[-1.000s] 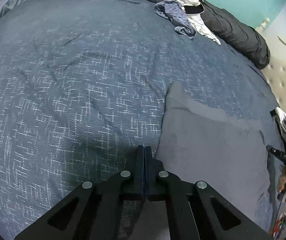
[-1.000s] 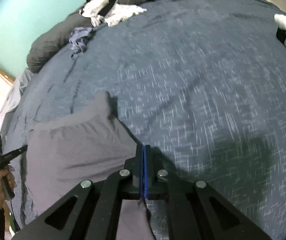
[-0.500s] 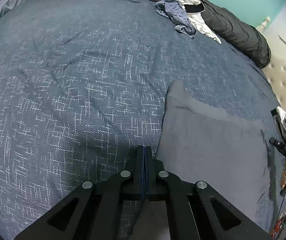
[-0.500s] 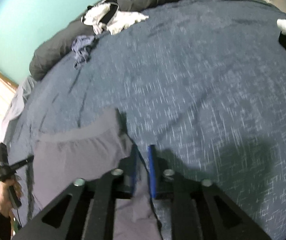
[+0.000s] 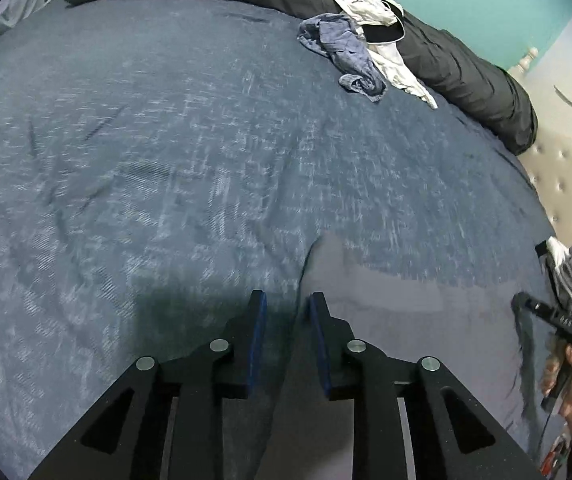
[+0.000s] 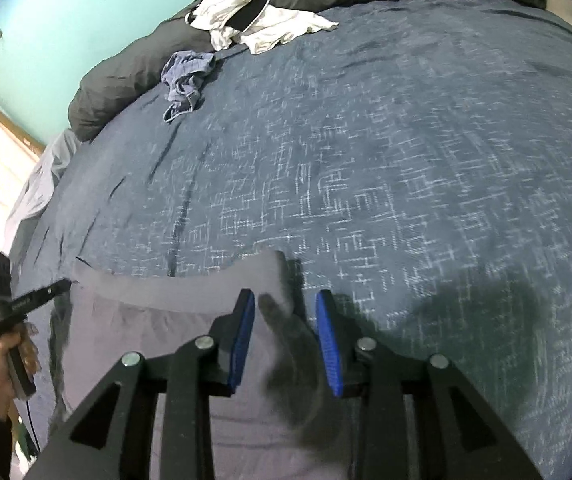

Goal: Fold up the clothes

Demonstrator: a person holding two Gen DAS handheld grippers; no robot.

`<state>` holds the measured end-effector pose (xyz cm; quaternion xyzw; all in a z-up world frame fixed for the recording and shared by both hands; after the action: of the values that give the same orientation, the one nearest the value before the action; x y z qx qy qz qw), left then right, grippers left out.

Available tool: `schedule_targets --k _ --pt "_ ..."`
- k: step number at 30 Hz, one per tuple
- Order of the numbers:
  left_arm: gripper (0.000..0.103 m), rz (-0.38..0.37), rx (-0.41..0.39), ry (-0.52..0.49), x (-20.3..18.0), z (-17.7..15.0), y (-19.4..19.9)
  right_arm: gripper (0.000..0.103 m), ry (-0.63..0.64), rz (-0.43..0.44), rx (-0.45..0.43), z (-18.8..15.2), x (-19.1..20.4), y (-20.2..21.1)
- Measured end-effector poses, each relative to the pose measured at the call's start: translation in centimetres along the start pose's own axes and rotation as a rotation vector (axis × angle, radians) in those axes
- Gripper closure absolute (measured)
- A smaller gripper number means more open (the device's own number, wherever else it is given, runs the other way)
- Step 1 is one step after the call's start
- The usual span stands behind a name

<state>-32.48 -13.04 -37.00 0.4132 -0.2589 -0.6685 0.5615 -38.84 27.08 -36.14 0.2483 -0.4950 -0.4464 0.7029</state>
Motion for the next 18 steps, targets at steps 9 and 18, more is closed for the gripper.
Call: schedule_targets --k 9,18 --pt "0.101 -0.030 0.005 -0.047 -1.0 1.5 -1.8 0.100 0.055 0.019 -0.022 0.3 0.3 -0.7" --pt "0.101 0.002 -0.053 -0.066 -0.4 3.7 -0.5 0.102 0.099 0.008 -0.113 2.4 1.6 0.7"
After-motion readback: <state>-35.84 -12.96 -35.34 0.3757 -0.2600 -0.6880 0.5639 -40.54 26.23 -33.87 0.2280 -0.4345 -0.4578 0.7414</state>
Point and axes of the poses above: each gripper's, at about its wrist camera, not at the fingertips, and y roughly against the way its jaws point, x to its left, z to its top, the point moved 4 cm from there along -y, roughly the way its jaws point, and after that the axes turned 12 degrees about -y, right-handed, at the moved point
